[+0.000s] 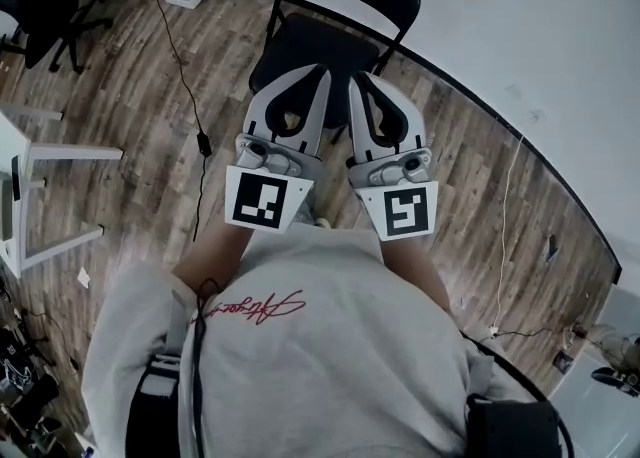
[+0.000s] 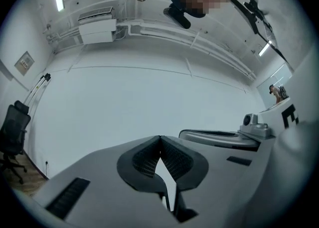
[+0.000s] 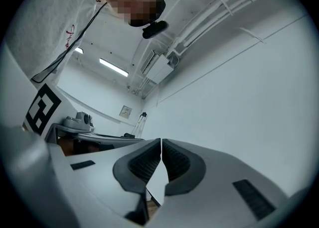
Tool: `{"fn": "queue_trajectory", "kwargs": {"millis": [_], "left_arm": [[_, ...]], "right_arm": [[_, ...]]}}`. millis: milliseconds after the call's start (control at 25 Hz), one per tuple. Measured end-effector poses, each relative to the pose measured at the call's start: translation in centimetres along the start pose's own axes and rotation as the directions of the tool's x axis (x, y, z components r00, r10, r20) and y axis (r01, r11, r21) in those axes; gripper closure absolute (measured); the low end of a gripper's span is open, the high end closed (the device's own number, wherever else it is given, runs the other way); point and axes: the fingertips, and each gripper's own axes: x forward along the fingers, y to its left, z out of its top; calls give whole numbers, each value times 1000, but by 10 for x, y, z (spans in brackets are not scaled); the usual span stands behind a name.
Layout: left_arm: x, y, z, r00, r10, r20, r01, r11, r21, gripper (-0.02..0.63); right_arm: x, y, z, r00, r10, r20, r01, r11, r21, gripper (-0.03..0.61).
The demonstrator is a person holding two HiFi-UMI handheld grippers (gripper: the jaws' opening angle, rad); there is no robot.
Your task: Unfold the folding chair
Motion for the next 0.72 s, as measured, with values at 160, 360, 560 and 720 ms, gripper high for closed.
{"fn": "queue_trajectory", "kwargs": {"millis": [160, 360, 560, 720], "left_arm": [[3, 0, 3, 1000, 7, 26, -7, 1000, 30, 600], [4, -10, 2, 1000, -15, 20, 14, 999, 47, 600], [3, -10, -2, 1000, -22, -1, 22, 1000, 22, 600], [5, -13, 0, 1000, -25, 0, 25, 999, 22, 600]], "right_arm": [[0, -5, 0, 1000, -4, -12, 4, 1000, 14, 558], [-2, -4, -3, 999, 1, -44, 0, 1000, 5, 561], [-4, -4, 1, 999, -9, -42, 9, 1000, 4, 561], [-6, -7, -1, 999, -12, -50, 13, 1000, 11, 561]]}}
